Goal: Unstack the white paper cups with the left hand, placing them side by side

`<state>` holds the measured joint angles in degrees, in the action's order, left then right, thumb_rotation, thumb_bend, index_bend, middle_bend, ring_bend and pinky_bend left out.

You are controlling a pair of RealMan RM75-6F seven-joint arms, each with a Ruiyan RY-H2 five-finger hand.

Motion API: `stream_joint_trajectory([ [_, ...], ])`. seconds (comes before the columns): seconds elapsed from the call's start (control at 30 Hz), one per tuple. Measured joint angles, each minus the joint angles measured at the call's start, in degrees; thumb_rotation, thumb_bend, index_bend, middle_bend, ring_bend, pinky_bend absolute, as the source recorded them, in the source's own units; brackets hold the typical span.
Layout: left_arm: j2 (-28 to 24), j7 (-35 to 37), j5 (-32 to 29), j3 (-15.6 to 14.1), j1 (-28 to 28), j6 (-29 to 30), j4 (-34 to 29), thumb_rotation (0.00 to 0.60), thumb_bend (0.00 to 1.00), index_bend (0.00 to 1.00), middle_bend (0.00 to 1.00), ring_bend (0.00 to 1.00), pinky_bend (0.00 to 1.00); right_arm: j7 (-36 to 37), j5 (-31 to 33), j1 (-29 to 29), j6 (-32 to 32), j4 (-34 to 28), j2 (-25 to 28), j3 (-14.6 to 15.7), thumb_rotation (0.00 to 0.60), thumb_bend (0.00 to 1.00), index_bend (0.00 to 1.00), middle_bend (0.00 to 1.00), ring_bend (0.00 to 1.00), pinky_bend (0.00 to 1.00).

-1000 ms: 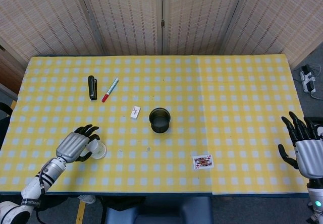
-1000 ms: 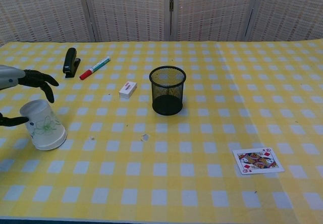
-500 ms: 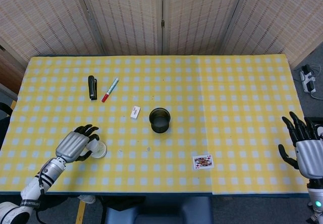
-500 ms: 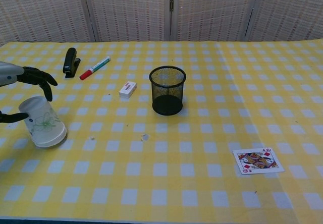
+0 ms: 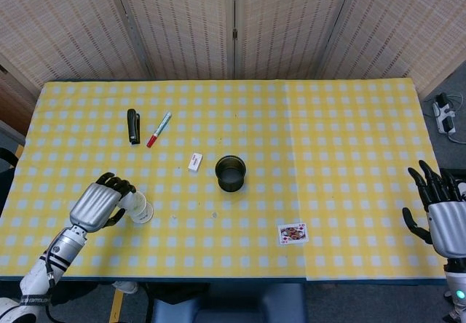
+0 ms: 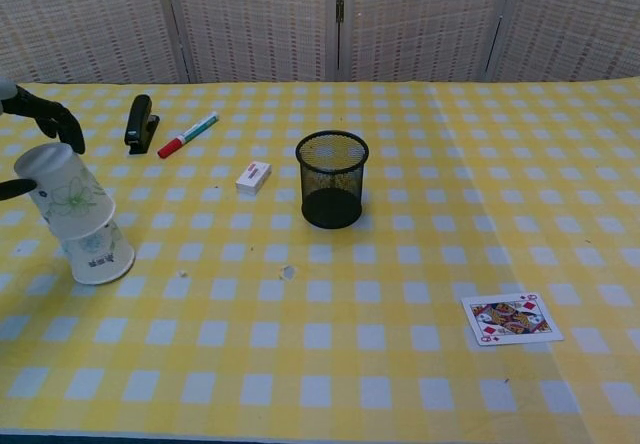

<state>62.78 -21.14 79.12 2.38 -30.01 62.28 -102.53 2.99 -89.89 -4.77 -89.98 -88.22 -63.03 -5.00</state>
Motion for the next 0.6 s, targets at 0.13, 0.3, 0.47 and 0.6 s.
stream_joint_trajectory([
  [0.13,-1.4,-0.7,0.2,0.4,0.3,0.7,-1.7,0.600,0.44,0.40,0.42,0.36,0.23,0.2,0.0,0.0,0.1,0.2,0.0,0.0,0.600,0.45,0.00,0.01,0.11,0.00],
  [0.3,-2.9,-0.6,0.4,0.8,0.7,1.8,-3.4,0.600,0.44,0.40,0.42,0.37,0.24,0.2,0.1,-0.1,0.1,0.1,0.1,-0.1,0.600,0.45,0.00,0.01,0.11,0.00],
  [0.47,-5.7,0.8,1.7,1.1,1.9,4.3,-5.9,0.600,0.44,0.40,0.43,0.37,0.24,-0.2,0.2,-0.2,0.1,0.0,0.0,-0.3,0.600,0.45,0.00,0.01,0.11,0.00],
  [0.6,-6.4,0.4,1.7,0.9,2.8,4.9,-6.3,0.600,0.44,0.40,0.43,0.38,0.24,-0.3,0.1,-0.4,0.4,0.0,-0.1,-0.2,0.600,0.45,0.00,0.01,0.11,0.00],
])
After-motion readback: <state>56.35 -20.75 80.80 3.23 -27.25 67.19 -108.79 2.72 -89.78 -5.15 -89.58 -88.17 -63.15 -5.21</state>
